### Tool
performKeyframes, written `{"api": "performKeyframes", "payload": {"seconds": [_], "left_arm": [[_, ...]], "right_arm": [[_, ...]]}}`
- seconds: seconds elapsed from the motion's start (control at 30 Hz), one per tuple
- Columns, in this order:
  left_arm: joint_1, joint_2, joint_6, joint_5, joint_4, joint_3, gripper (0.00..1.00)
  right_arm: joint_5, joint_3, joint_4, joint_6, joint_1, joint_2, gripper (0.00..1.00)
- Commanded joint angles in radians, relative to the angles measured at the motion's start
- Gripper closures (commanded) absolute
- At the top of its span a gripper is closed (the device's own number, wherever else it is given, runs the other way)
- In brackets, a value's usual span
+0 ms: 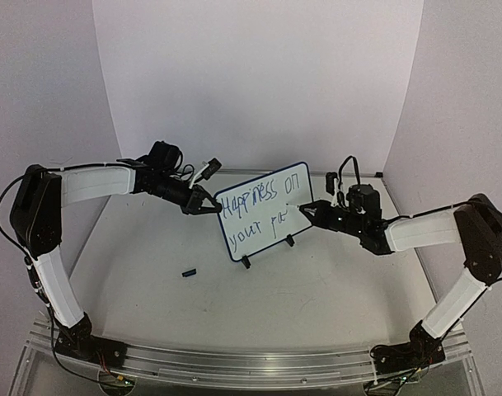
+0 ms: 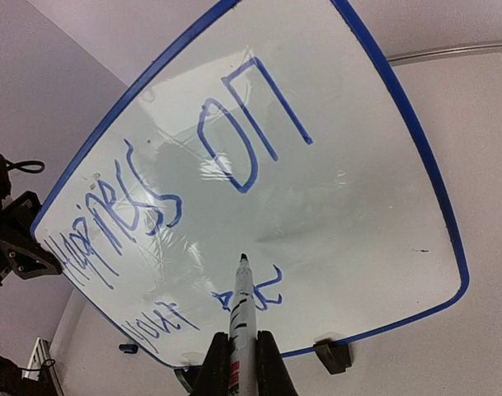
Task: Write a sentence on the whiteboard
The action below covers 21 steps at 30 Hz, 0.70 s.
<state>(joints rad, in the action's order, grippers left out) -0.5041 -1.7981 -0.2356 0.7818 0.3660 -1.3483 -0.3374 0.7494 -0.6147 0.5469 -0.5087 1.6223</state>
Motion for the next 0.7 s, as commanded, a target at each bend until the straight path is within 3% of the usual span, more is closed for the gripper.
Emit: {"api": "performKeyframes", "payload": {"seconds": [0.0,0.67], "left_arm": [[-0.029,-0.023,-0.056,-0.096,0.098,0.014,1.0],[-0.031,-0.024,-0.06,-0.102,0.1,0.014,1.0]], "right_arm": [[-0.031,0.019,-0.03,-0.019,0.004,-0.021,1.0],[0.004,0.023,-0.03,-0.003,0.005,0.079,1.0]]}}
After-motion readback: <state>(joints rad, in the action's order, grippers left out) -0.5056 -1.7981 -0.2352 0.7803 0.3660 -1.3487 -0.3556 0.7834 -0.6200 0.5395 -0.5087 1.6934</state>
